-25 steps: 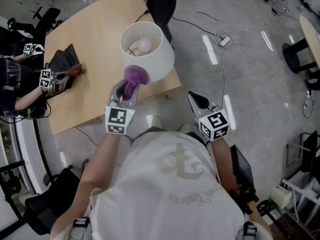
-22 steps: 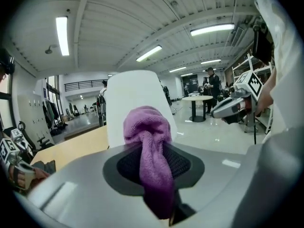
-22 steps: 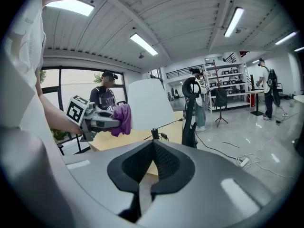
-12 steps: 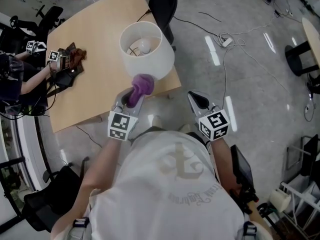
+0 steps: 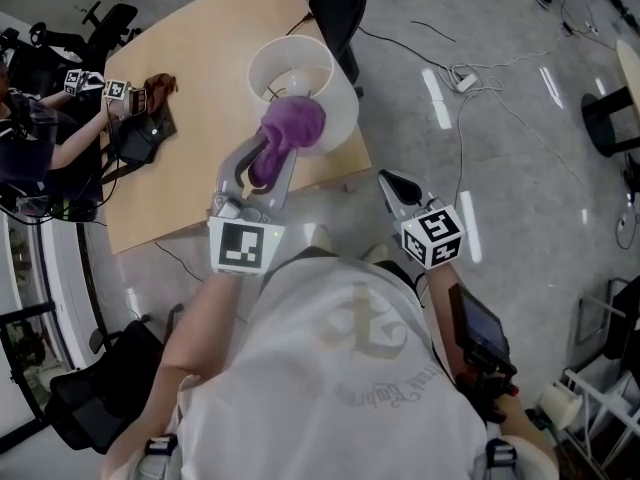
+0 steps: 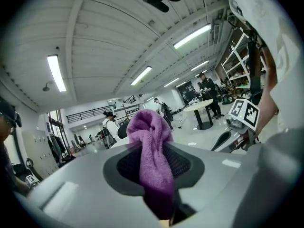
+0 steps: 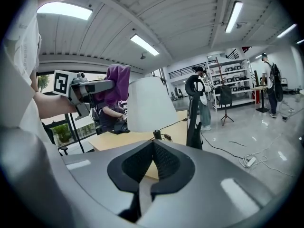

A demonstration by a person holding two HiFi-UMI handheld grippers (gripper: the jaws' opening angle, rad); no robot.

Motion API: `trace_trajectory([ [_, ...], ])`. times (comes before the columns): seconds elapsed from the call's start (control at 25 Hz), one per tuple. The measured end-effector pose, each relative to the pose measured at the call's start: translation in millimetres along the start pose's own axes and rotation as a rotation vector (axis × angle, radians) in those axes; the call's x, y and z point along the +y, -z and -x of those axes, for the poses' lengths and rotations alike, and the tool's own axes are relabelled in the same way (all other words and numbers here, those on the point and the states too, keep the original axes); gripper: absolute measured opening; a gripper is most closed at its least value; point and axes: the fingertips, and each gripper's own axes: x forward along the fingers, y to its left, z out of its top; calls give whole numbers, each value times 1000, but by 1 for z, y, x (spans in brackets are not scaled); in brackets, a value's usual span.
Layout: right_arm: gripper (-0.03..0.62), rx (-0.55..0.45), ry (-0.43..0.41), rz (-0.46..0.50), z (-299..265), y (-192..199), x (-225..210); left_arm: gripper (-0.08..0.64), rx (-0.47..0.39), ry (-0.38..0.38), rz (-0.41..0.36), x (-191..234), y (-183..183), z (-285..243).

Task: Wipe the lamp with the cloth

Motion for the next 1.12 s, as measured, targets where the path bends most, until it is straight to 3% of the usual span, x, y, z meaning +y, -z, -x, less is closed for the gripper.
trace_trajectory([
  [0.16, 14, 12, -2, -21, 0, 2, -2, 107, -7, -49, -41, 9, 3, -12],
  [0.32, 14, 20, -2, -29, 3, 5, -1, 107, 18, -38, -96, 0, 25, -19],
  [0.76, 14, 6, 75, -69, 17, 8, -28, 107, 155, 140, -208, -61, 101, -36],
  [0.88, 14, 1, 83, -72, 20, 7, -31, 108, 201, 194, -201, -78, 120, -38],
  [1.12, 14, -7, 95, -78, 25, 10, -37, 109, 300, 281, -100, -102, 149, -42],
])
